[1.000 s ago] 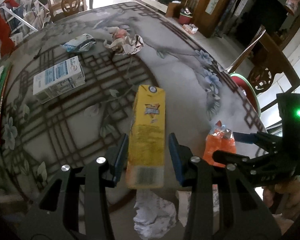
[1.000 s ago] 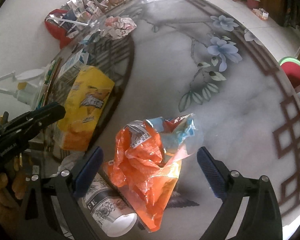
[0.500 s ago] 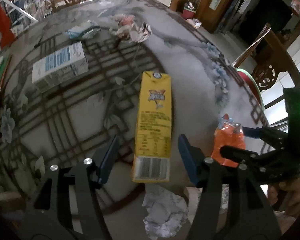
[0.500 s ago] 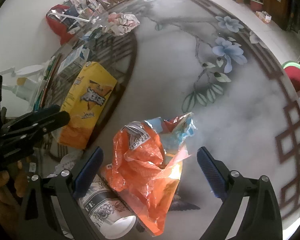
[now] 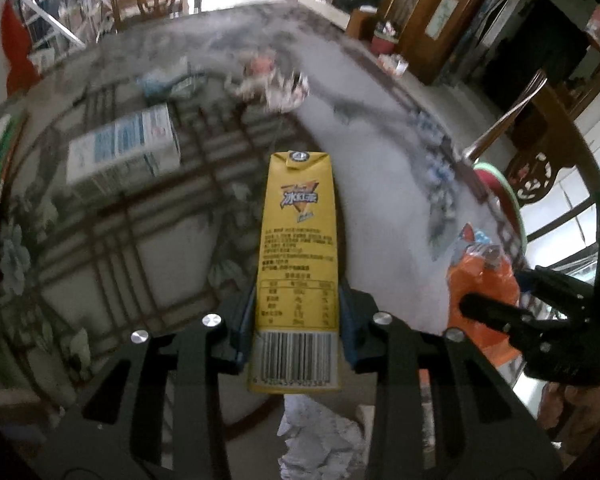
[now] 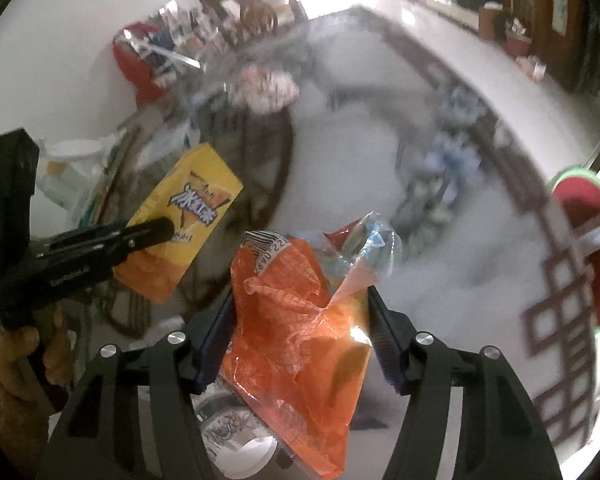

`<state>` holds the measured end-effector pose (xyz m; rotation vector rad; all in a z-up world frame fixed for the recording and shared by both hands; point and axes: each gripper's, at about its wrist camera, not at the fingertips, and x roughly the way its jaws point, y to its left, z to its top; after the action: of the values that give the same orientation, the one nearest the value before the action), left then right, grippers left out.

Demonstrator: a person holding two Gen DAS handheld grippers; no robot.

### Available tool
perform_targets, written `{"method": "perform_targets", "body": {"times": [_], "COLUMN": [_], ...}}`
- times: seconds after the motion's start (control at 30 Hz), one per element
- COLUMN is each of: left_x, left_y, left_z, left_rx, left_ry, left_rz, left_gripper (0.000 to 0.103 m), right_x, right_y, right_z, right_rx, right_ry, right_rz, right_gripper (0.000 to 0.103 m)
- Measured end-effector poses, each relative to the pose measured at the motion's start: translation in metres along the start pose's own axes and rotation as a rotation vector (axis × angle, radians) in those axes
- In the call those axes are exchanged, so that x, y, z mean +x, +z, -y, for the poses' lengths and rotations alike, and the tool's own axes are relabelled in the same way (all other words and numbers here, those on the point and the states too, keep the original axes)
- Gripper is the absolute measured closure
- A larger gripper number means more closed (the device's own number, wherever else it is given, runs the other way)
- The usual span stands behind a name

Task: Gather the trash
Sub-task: 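Carry the orange bag and yellow carton over the red bucket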

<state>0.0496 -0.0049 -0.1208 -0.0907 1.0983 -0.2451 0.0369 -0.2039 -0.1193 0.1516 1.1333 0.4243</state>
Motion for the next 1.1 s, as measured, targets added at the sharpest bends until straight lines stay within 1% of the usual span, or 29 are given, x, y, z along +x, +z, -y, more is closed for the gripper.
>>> {"method": "perform_targets", "body": {"times": [0.07, 0.23, 0.43, 0.57, 0.77, 1.1], "left_x": [-0.008, -0.024, -0.032, -0.030, -0.023, -0.007], "left_y": [0.006, 0.016, 0.022, 0.025, 0.031, 0.037], "left_z": [0.004, 0.024, 0.043, 0.052, 0.071, 0.096], "left_rx": [0.003, 0.035, 0.049, 0.052, 0.065, 0.050], "left_ry": [-0.007, -0.026, -0.059, -0.073, -0.088, -0.076], "left_rz": [0.021, 0.064, 0.088, 0.090, 0.085, 0.069], "left_gripper": [0.070, 0.070, 0.070, 0.070, 0.070, 0.070], "right_x": [-0.011, -0.023, -0.040, -0.051, -0.054, -0.060], "right_y": [0.004, 0.009, 0.017, 0.020, 0.021, 0.028], "right_z": [0.003, 0.013, 0.019, 0.028, 0.042, 0.076], "right_rx": [-0.002, 0.006, 0.010, 0.005, 0.007, 0.014], "right_ry": [-0.012, -0.027, -0.052, -0.070, -0.072, -0.066], "right_rz": [0.034, 0.057, 0.100, 0.120, 0.114, 0.106], "right_gripper": [0.043, 0.043, 0.042, 0.042, 0.042, 0.042]}}
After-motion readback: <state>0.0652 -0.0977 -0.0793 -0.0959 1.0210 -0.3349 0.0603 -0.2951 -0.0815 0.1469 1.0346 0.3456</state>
